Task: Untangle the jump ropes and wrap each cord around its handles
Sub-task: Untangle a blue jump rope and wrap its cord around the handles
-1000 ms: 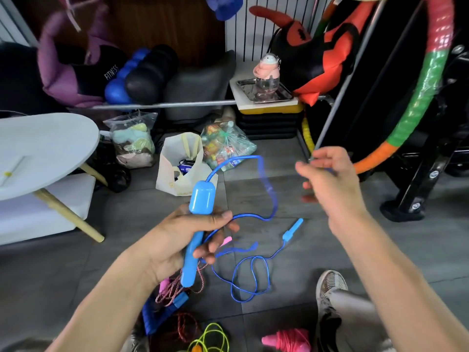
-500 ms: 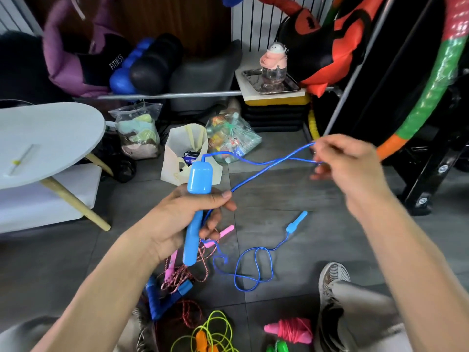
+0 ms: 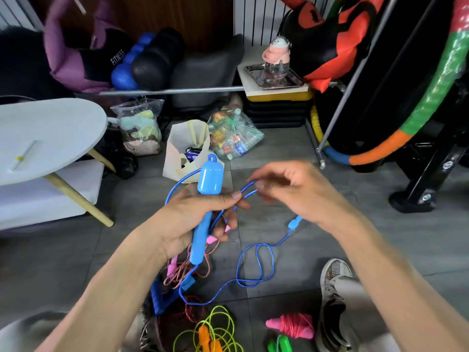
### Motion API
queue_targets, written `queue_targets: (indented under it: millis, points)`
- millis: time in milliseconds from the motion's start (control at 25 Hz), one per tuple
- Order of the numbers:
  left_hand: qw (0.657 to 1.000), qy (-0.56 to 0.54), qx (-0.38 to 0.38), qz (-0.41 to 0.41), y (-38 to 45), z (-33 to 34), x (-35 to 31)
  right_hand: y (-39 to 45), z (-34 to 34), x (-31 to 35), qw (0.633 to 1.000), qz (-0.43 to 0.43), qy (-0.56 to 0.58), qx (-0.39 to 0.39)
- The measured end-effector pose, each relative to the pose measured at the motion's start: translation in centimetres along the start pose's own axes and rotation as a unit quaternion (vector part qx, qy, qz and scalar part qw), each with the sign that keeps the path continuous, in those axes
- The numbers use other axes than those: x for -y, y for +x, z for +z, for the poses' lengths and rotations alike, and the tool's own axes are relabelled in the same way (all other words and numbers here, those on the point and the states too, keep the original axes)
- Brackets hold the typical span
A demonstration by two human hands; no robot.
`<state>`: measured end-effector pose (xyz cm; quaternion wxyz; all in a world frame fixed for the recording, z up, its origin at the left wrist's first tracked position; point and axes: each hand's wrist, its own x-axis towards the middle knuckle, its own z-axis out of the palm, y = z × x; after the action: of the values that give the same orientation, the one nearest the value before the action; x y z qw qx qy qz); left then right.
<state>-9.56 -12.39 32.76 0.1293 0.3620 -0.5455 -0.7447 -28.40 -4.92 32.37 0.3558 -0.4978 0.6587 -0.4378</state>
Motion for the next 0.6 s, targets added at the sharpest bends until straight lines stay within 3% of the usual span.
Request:
queue_targets:
  millis: [120,200,280,360,440,520,600]
  points:
    - [1.000,0.005,-0.014,0.004,-0.2,-0.5,-0.1,1.5,-4.4,-2.2,0.965,0.050,-0.012,-0.257]
    - [1.000,0.001,-0.016,0.011,-0.5,-0.8,-0.2,1.2,-5.8,-2.8,0.936,0.090,-0.151,-0.304]
    - [1.000,-0.001,-0.009,0.008,-0.6,-0.8,-0.3,0.9,-4.5,-2.2,0.941,0.097,-0.232,-0.227]
    - [1.000,-0.008,-0.007,0.001,-0.5,-0.6,-0.3,0.2,-1.4,-0.7,0.989,0.060,-0.117,-0.065]
    - [1.000,-0.017,-0.009,-0.003,-0.3,-0.3,-0.4,-0.2,1.3,0.0,0.995,0.042,0.013,0.092]
    - [1.000,-0.024,-0.014,-0.007,-0.2,-0.2,-0.5,-0.4,2.2,-0.1,0.988,0.046,0.032,0.146]
    - [1.000,-0.024,-0.012,-0.006,-0.3,-0.1,-0.6,-0.5,1.4,0.1,0.988,0.041,0.050,0.141]
